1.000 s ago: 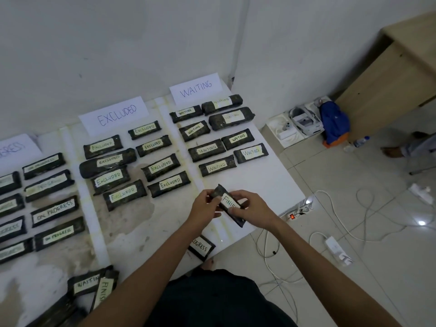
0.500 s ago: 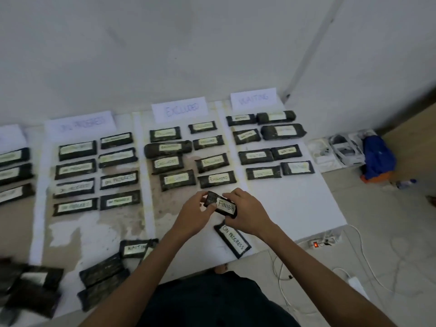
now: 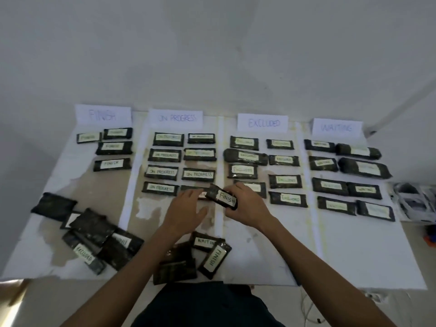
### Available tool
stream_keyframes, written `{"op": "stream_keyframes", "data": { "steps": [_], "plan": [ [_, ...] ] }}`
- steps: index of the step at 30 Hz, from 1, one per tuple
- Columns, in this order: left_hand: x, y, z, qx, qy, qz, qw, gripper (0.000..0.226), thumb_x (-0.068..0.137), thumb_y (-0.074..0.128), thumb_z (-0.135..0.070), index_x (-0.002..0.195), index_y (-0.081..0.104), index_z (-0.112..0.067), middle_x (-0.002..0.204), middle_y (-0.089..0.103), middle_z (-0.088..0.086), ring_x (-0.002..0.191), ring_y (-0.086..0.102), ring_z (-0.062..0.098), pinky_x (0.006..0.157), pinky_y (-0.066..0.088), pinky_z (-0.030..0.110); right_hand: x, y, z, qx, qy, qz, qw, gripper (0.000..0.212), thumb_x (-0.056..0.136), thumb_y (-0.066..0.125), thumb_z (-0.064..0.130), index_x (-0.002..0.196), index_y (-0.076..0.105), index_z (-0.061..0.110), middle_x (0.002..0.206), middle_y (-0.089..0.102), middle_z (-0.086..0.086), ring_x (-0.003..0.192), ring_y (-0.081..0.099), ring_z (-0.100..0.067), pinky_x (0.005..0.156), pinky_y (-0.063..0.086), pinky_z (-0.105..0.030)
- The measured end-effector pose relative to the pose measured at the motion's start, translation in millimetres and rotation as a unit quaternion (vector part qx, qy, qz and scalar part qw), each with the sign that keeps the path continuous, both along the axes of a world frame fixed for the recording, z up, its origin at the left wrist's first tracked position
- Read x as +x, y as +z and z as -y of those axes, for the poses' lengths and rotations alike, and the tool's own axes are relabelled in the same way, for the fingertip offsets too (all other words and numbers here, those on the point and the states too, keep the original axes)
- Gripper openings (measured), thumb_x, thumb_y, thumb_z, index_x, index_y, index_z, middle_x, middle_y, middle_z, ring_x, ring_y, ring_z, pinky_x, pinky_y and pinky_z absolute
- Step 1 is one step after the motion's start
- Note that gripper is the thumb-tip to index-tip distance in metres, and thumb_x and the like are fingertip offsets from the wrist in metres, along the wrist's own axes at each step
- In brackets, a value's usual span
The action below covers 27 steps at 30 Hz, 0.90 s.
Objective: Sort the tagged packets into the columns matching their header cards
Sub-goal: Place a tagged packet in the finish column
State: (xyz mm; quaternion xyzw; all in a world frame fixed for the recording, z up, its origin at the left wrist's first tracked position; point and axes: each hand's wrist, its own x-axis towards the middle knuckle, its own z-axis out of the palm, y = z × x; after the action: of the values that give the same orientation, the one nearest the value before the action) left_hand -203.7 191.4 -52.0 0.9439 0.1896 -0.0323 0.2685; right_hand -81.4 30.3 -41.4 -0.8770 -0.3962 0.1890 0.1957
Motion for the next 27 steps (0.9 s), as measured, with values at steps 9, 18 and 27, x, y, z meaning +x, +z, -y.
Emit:
{"op": "stream_keyframes", "data": {
  "steps": [9, 18, 27],
  "plan": [
    [-51, -6, -113, -0.014, 0.091, 0.025, 0.995, 0.047, 0.084, 0.063, -0.022, 0.128, 0.052, -0.008, 0.126, 0.056, 0.013, 0.116, 0.049, 0.034, 0.096, 0.042, 0.043, -22, -2, -141, 0.013, 0.077, -0.007, 0.997, 0.056, 0.072, 0.069, 0.031, 0.124, 0.052, 0.019, 0.114, 0.056, -0.004, 0.102, 0.054, -0.023, 0.080, 0.051, -0.038],
    [-116, -30, -216, -0.021, 0.144, -0.046, 0.988, 0.045, 0.081, 0.047, -0.031, 0.116, 0.059, -0.006, 0.119, 0.058, 0.016, 0.107, 0.053, 0.035, 0.091, 0.044, 0.042, -67, -45, -297, -0.029, 0.170, -0.012, 0.985, 0.056, 0.075, 0.069, 0.028, 0.126, 0.051, 0.015, 0.119, 0.053, -0.009, 0.104, 0.052, -0.029, 0.080, 0.048, -0.040],
    [-165, -60, -285, 0.044, 0.139, -0.072, 0.987, 0.055, 0.065, 0.060, 0.010, 0.117, 0.059, -0.007, 0.126, 0.053, 0.021, 0.113, 0.049, 0.040, 0.089, 0.046, 0.048, -89, -91, -369, -0.096, 0.215, 0.030, 0.971, 0.047, 0.082, 0.063, 0.020, 0.127, 0.048, 0.015, 0.128, 0.045, -0.011, 0.115, 0.044, -0.032, 0.091, 0.039, -0.045]
  ]
}}
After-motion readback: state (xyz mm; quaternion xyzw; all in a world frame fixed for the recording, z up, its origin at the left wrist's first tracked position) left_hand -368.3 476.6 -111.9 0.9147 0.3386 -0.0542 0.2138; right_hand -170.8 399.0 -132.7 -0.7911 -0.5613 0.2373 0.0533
